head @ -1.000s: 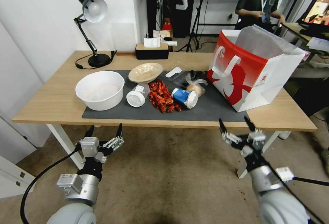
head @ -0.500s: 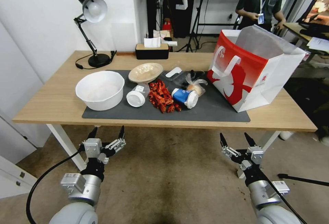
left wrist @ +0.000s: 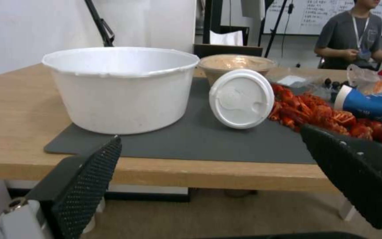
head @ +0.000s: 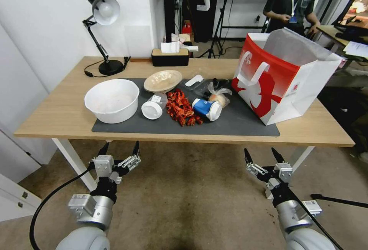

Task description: Pick up the trash from the table and place it into the takeout bag.

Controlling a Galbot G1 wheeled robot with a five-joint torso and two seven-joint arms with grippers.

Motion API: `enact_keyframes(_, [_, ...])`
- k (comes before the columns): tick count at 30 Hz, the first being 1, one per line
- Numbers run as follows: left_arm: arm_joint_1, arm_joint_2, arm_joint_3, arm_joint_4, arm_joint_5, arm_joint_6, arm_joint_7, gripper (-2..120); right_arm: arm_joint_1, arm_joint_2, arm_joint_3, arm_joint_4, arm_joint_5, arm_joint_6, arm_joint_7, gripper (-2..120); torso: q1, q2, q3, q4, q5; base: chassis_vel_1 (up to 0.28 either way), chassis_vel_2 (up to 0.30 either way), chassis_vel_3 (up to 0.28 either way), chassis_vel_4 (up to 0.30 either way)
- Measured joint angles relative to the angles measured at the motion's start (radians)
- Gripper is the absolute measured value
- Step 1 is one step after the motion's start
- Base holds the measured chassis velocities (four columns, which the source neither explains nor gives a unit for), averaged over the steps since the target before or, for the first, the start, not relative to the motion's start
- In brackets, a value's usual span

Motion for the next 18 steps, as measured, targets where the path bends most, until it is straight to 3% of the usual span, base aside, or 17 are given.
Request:
enact_keyframes(10, [-0.010,0.006,0.012,0.012,0.000,-0.002,0.000,100,0.043,-0.014,-0.018,0.040,0.004,-0.049,0.008,100,0.000,0.000,0.000,0.0000,0.0000,0.000,0.000,0.000,0.000])
enact_keyframes(18, [-0.015,0.011,0.016,0.012,0.001,0.000,-0.001,100,0.233,-0.064,-0.104,0.064,0.016,-0.171,0.035,100,0.000,0.000,0.000,0.0002,0.0001,0.000,0.000,0.000,0.000])
